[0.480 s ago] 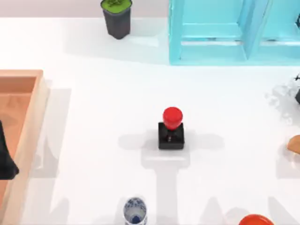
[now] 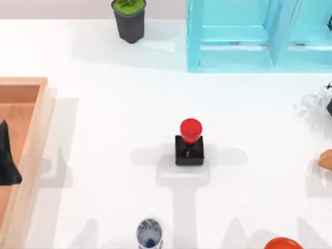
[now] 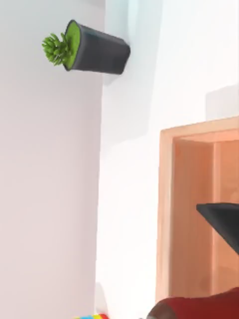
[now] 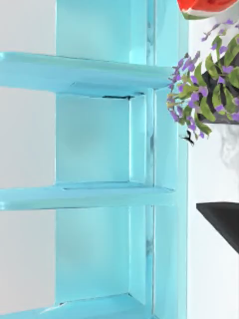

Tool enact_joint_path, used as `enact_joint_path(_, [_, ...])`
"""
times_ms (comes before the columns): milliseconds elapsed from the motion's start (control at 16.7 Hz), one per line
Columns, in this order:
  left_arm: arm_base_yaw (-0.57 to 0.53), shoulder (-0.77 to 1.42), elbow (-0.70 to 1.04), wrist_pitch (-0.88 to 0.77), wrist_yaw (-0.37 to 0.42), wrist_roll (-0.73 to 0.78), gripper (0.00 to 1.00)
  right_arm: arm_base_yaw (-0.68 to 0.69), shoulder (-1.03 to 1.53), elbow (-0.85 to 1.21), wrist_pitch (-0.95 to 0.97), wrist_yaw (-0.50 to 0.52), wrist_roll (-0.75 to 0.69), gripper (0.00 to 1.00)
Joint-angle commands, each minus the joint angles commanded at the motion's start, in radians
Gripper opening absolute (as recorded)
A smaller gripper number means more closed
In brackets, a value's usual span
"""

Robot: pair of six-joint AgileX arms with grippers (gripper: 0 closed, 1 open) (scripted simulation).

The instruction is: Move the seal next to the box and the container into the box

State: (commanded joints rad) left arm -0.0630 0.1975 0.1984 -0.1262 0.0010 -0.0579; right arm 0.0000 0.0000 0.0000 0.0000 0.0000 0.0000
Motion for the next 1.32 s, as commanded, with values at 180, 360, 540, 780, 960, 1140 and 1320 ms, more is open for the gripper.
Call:
enact_joint_path(180, [-0.067, 0.210, 0.208, -0.134, 0.001, -0.062, 1.00, 0.000, 0.000, 0.000, 0.000, 0.000, 0.000, 1.00])
enact_joint_path(360, [-0.149, 0.473, 0.467, -0.301, 0.002, -0.139, 1.00, 0.000, 0.000, 0.000, 0.000, 0.000, 0.000, 1.00])
enact_joint_path(540, [-0.241, 0.767, 0.758, -0.489, 0.003, -0.227, 1.00, 0.000, 0.000, 0.000, 0.000, 0.000, 0.000, 1.00])
enact_joint_path(780, [-0.369, 1.180, 1.165, -0.753, 0.003, -0.350, 1.00, 0.000, 0.000, 0.000, 0.000, 0.000, 0.000, 1.00])
enact_joint_path(960, [-0.462, 1.482, 1.462, -0.945, 0.004, -0.440, 1.00, 0.000, 0.000, 0.000, 0.000, 0.000, 0.000, 1.00])
enact_joint_path(1140, [-0.546, 1.754, 1.732, -1.119, 0.004, -0.521, 1.00, 0.000, 0.000, 0.000, 0.000, 0.000, 0.000, 1.00])
enact_joint_path(1320, [-0.615, 1.979, 1.955, -1.263, 0.004, -0.589, 1.00, 0.000, 0.000, 0.000, 0.000, 0.000, 0.000, 1.00])
